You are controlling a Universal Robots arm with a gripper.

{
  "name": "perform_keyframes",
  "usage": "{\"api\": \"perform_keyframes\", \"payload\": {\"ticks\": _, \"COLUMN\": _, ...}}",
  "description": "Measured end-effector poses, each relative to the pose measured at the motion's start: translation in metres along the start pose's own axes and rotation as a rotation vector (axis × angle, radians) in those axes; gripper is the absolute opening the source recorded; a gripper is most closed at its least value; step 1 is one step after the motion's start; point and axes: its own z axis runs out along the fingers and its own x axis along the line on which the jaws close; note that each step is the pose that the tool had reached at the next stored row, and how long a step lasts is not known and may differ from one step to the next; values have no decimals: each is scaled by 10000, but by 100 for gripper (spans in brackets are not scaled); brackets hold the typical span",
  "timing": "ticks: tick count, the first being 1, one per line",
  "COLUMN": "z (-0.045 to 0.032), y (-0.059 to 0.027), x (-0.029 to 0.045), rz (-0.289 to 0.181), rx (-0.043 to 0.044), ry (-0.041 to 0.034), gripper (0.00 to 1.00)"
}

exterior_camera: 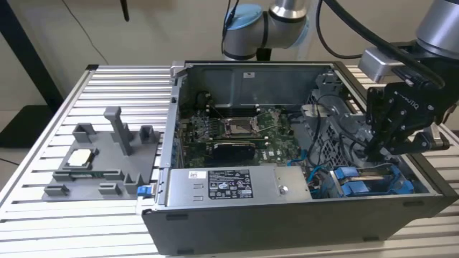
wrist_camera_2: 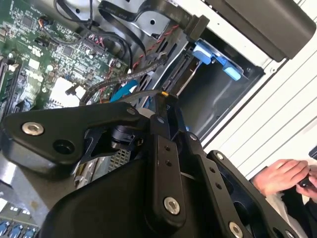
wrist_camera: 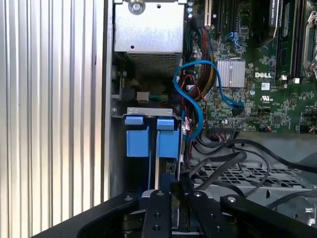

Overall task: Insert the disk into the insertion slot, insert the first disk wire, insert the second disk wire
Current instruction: 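Insert the first disk wire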

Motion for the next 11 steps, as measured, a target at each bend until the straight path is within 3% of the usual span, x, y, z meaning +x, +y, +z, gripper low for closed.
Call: {"api": "perform_keyframes", "payload": {"ticks": 11, "z": 37, "y": -11, "x": 0, "rz": -60, "rx": 80, "ry": 0, "gripper": 19}}
